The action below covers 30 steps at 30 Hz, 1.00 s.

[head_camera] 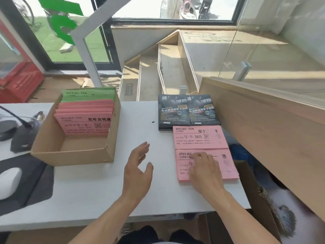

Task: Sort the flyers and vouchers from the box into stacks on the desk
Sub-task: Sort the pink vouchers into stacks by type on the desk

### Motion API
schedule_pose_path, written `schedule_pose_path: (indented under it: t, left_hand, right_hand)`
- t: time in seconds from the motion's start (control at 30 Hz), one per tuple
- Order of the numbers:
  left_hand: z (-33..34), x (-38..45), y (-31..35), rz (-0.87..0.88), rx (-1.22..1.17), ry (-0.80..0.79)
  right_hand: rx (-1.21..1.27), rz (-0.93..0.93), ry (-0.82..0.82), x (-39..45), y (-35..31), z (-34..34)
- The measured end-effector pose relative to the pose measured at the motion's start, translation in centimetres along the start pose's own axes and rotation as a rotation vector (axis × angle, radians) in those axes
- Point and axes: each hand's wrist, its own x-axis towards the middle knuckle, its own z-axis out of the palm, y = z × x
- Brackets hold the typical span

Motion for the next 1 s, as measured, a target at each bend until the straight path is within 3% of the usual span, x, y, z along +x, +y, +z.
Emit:
schedule_pose_path:
  t: [0.27,0.37,0.5,0.63,0.73,0.9,1.0]
  left_hand:
    - [-12.8,6.3,-1.4,0.326,0.175,0.272]
    - [-18.1,10.0,-3.1,0.316,0.37,0.291]
    - [-23.8,15.6,-5.8,0.156,0.713,0.142]
    - [-25.8,19.1,-8.0,0.147,0.856,-0.027]
    - [-25.4,19.0,-9.6,0.145,0.944,-0.097]
    - [-25.1,19.4,-10.6,0.18,0.843,0.001]
    - [-25.2,19.4,-10.7,0.2,0.791,0.044]
  right_hand:
    - [0.365,-0.307,0.077,5.0,-15.6,1.0]
    - [0.425,-0.39,0.056,7.5,-22.7,1.7]
    - [0.252,-0.481,0.024,11.5,-29.7,3.6]
    - [-0.066,-0.4,-0.064,14.3,-32.2,5.5]
    - [-0.146,-0.362,-0.033,14.1,-32.2,6.7]
    - [-0.072,-0.374,0.161,14.0,-31.6,7.6]
    - [-0.048,-0.392,0.188,13.8,-31.7,7.4]
